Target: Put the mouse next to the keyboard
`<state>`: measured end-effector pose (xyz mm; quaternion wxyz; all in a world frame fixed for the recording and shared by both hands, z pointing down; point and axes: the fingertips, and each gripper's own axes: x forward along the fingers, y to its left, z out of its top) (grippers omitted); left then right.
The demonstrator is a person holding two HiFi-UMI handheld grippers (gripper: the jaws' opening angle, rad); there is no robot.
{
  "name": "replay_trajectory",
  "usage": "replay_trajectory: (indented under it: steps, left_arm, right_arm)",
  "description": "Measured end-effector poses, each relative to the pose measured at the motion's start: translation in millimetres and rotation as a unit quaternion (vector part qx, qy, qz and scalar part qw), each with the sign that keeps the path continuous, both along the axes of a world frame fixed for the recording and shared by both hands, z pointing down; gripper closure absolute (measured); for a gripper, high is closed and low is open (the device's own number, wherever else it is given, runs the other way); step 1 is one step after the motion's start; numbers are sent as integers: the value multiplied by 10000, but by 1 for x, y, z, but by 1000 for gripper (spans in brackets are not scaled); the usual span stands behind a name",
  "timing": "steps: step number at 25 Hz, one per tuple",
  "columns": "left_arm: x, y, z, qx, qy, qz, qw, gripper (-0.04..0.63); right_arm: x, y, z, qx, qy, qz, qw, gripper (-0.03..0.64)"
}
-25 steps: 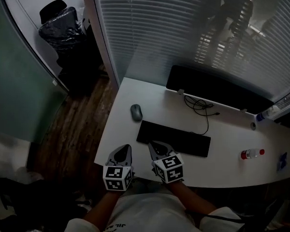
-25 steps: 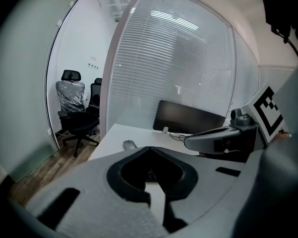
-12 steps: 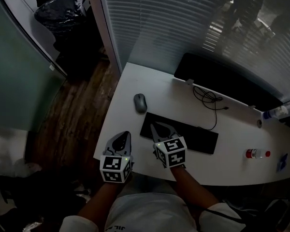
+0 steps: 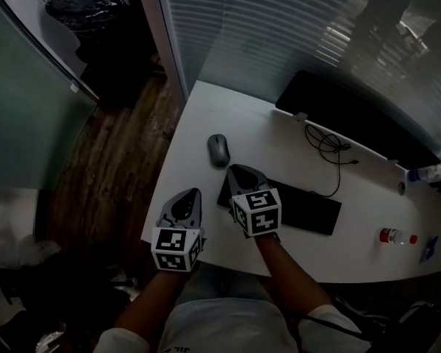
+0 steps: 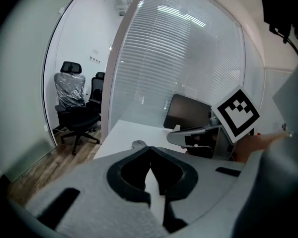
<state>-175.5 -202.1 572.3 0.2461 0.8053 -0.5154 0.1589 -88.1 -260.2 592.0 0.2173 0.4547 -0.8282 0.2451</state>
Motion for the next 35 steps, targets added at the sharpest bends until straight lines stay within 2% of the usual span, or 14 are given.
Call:
replay_trajectory:
  steps: [2, 4, 8, 15, 23, 30, 35]
  left_arm:
    - [-3, -4, 6, -27, -8, -9, 10000, 589]
    - [-6, -8, 11, -48, -13, -25, 10000, 589]
    - [-12, -13, 17, -100, 13, -79, 9999, 589]
    - [-22, -12, 31, -238, 60, -137, 9996, 589]
    - [-39, -15, 40, -322, 113, -325, 9989, 589]
    - [-54, -20, 39, -310, 180, -499, 9981, 589]
    - [-60, -22, 34, -260, 249, -592, 9976, 589]
  right_arm:
    - [-3, -8, 9, -28, 91, 0, 10000, 607]
    - [-7, -15, 18, -112, 162, -54, 9998, 519]
    - [-13, -29, 43, -368, 398, -174, 9984, 401]
    - [-19, -59, 79, -676, 942, 7, 9933, 296]
    - [-38, -78, 108, -1154, 1073, 104, 9875, 276]
    - [-39, -79, 129, -1773, 1298, 185, 9754, 276]
    - [-40, -86, 128, -1609, 1515, 116, 9752, 278]
